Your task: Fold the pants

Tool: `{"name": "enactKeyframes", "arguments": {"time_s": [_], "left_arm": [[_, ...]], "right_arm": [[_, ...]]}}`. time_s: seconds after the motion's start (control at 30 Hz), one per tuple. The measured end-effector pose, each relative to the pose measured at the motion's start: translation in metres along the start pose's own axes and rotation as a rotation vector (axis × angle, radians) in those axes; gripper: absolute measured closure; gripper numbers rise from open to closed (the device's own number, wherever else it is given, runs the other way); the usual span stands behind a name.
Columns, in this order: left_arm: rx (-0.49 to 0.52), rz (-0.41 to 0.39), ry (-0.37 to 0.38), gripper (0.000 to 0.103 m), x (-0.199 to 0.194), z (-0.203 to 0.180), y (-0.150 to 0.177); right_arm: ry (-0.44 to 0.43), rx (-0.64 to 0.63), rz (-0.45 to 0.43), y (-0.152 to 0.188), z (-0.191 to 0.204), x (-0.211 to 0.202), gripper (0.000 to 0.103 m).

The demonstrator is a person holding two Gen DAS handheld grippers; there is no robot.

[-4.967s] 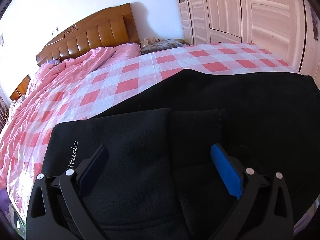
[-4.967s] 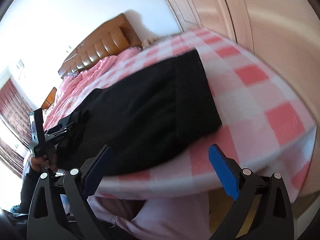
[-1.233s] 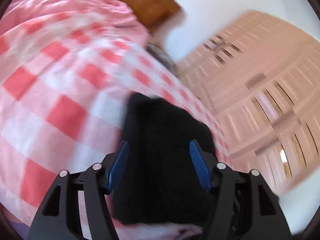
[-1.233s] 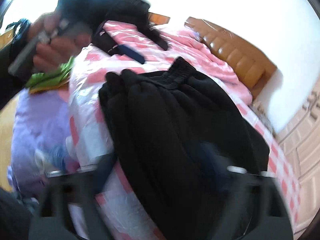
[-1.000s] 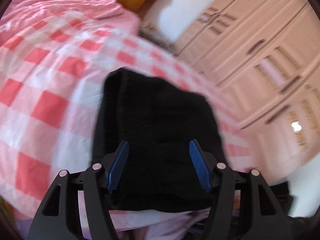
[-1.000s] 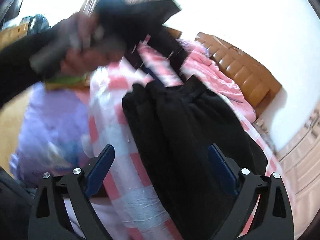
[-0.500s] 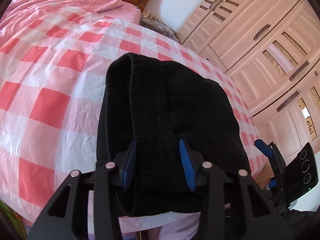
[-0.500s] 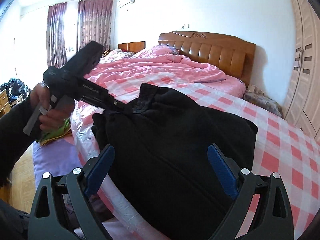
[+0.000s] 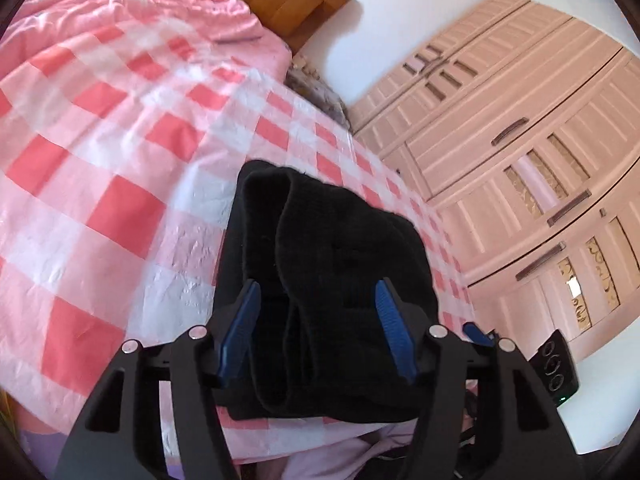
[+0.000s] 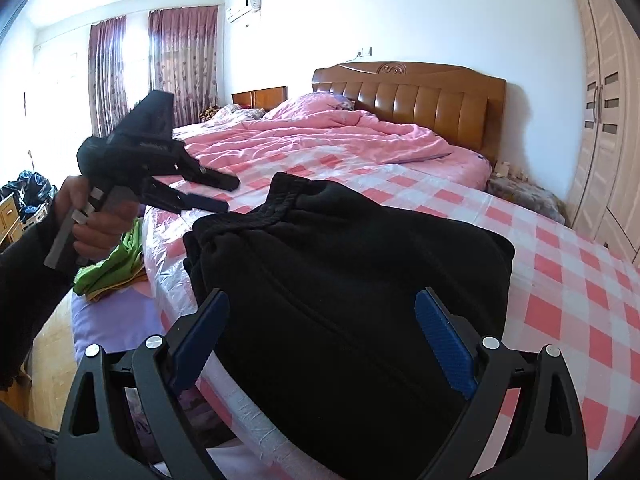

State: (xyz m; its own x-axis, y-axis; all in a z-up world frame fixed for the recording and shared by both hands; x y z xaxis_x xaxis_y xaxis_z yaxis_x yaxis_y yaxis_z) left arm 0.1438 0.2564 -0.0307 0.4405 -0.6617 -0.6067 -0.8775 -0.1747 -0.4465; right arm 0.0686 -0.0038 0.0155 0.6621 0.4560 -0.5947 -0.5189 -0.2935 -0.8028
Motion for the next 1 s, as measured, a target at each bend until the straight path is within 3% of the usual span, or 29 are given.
{"name": "enactKeyframes", "arguments": {"time_s": [0.1, 0.13, 0.2, 0.27, 0.43, 0.6, 0.73, 0.87, 1.0], "left_arm": [[0.023, 0.084, -0.008, 0.048, 0.021, -0.002, 0.001], [0.050, 0.115, 0.008, 0.056, 0.027, -0.006, 0.004], [0.107, 0.110, -0.083, 0.082, 0.030, -0.017, 0.007], [0.140, 0.066, -0.144, 0.096, 0.023, -0.024, 0.008], [0.189, -0.079, -0.174, 0.099, -0.023, -0.048, 0.017], [0.123, -0.034, -0.250, 0.098, -0.008, -0.015, 0.025], [0.076, -0.028, -0.218, 0.097, 0.003, 0.007, 0.023], [0.090, -0.034, -0.247, 0.097, 0.005, 0.007, 0.024], [0.073, -0.041, -0.248, 0.096, 0.007, 0.012, 0.026]], "right_arm": [[0.004, 0.012, 0.002, 0.000, -0.004, 0.001, 0.011], [0.004, 0.016, 0.003, 0.000, -0.005, 0.001, 0.011], [0.004, 0.022, 0.010, 0.001, -0.007, 0.003, 0.011], [0.007, 0.022, 0.012, 0.002, -0.007, 0.003, 0.011], [0.026, 0.026, 0.006, 0.005, -0.015, -0.006, 0.011], [0.017, 0.054, 0.071, 0.025, -0.027, -0.001, 0.011], [-0.015, 0.060, 0.080, 0.035, -0.027, -0.006, 0.010], [-0.070, -0.012, 0.118, 0.044, -0.010, 0.000, 0.008], [0.004, -0.143, 0.170, 0.053, 0.010, 0.016, 0.005]]}}
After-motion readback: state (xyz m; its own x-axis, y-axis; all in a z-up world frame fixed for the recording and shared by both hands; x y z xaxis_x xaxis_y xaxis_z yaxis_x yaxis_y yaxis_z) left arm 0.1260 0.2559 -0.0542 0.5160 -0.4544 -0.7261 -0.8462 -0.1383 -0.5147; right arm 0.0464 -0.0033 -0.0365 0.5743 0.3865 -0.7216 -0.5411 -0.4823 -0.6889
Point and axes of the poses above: each gripper's, at about its wrist camera, not at the fingertips, and x roughly the way its jaws point, z to its left, y to its underside, the point moved 1 cm from there along x, roughly the way its jaws point, and after that the axes turned 5 degrees about z, right-handed, at the moved point
